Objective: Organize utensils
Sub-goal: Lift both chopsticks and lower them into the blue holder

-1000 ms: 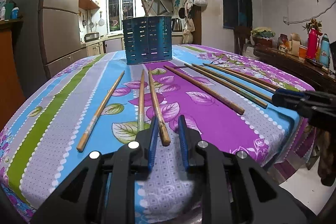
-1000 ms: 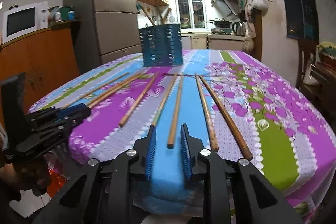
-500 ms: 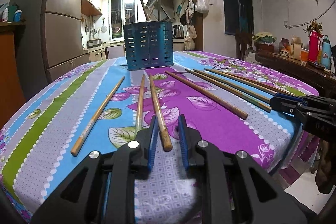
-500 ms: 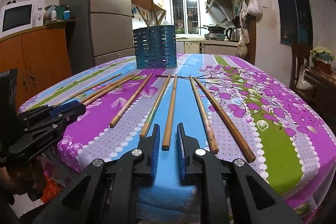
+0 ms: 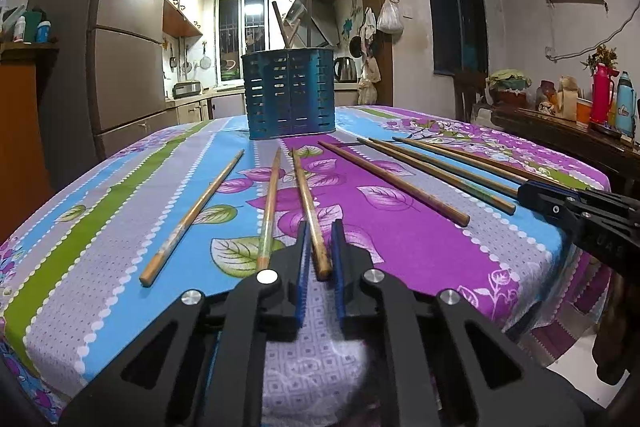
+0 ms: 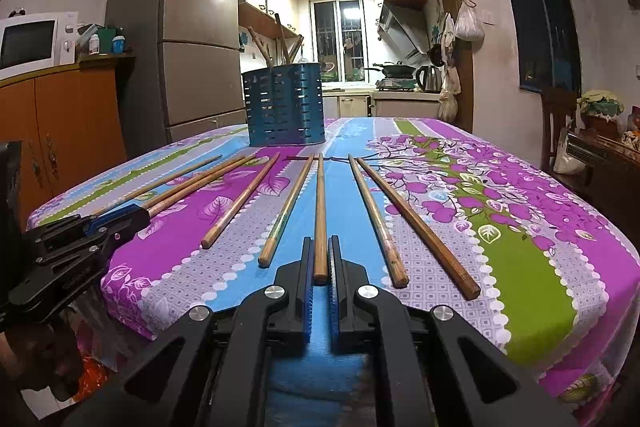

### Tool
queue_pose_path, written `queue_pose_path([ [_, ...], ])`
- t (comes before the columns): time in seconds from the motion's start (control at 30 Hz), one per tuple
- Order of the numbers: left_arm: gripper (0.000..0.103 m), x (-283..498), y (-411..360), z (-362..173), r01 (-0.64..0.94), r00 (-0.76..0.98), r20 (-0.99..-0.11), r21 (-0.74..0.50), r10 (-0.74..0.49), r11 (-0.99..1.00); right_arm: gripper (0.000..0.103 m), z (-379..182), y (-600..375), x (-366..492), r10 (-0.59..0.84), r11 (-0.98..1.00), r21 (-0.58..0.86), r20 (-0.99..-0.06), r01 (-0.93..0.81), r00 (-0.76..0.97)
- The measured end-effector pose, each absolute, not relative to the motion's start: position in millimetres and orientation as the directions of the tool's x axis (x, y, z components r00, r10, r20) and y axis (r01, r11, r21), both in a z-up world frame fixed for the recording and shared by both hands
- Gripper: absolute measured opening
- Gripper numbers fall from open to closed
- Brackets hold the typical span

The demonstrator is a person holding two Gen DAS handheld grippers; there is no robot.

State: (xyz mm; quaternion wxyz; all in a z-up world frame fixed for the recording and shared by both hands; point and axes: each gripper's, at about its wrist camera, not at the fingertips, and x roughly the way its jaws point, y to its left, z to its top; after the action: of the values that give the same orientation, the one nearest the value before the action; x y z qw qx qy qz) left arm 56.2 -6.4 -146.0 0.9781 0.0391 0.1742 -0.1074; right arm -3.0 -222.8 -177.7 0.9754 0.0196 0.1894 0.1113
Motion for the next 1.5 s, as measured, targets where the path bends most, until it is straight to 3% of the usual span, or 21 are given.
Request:
queue_pose_path([
  [0.27,0.005,44.8,0.1,-121.3,0.223,0.932,-0.302,0.048,-0.199,0.974,0.008,-146.6,-225.3,-21.4,0.219,0.975,0.039,-0.312,-0.218,0.925],
  [0.63,0.005,39.7,-15.4,-33.0,0.255,0.966,-0.068,0.089,-0.249,0.963,0.008,-56.7,-222.7,-29.5,0.258,0.96,-0.081,-0.13,-0.27,0.957],
  [0.77,0.005,53.5,-24.0,-11.2,0.259,0.966,-0.024,0.107,-0.257,0.96,0.008,-32.4,-223.1,-20.5,0.271,0.954,-0.113,-0.085,-0.279,0.959],
  [1.13,0.005,91.0,-40.1,24.4,0.285,0.958,-0.009,0.114,-0.286,0.952,0.008,10.2,-229.1,26.2,0.331,0.936,-0.099,-0.071,-0.337,0.941],
  [1.5,0.005,112.5,-27.3,51.7,0.302,0.953,-0.014,0.076,-0.302,0.95,0.008,78.1,-232.5,87.5,0.385,0.916,-0.07,-0.121,-0.395,0.915],
])
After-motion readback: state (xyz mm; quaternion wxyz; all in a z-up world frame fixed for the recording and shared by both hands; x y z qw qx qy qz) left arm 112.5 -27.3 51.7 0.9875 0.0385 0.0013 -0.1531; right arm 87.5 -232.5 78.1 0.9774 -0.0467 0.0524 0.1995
